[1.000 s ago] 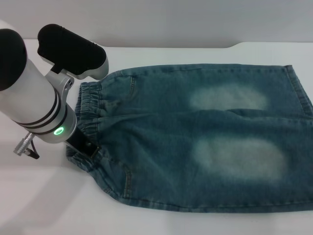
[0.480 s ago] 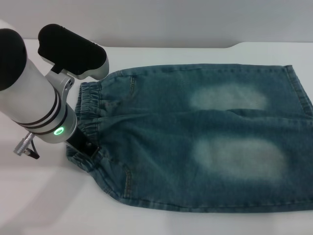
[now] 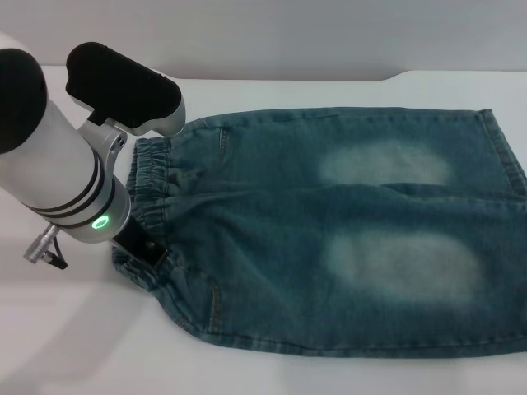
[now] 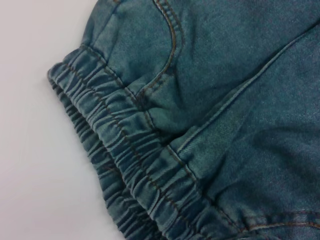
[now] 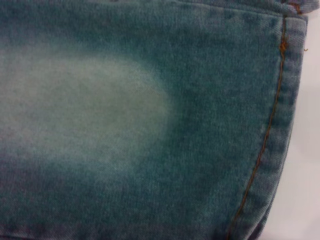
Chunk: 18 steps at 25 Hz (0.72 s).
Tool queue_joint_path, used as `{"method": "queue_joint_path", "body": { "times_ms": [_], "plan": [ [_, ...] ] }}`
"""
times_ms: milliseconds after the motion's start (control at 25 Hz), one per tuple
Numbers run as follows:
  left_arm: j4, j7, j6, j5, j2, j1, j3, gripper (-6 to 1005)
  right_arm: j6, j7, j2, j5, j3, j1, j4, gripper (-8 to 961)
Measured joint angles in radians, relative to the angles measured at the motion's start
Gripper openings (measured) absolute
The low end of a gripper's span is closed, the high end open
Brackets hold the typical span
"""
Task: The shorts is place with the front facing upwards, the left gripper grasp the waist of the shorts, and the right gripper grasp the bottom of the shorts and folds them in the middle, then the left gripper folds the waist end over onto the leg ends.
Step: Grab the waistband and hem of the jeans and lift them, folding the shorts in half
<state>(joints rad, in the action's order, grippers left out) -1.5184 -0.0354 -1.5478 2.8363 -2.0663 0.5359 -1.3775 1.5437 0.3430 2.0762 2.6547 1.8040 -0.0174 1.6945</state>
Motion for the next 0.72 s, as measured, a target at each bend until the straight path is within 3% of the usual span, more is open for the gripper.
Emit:
{"method": "queue_joint_path", "body": {
  "times_ms": [720],
  "plan": [
    [-0.073, 0.019, 0.028, 0.004, 0.004, -0.041, -0.02, 35, -0.036, 0.022, 0.001, -0.078, 0.005, 0.013, 0.115, 5]
  ]
}}
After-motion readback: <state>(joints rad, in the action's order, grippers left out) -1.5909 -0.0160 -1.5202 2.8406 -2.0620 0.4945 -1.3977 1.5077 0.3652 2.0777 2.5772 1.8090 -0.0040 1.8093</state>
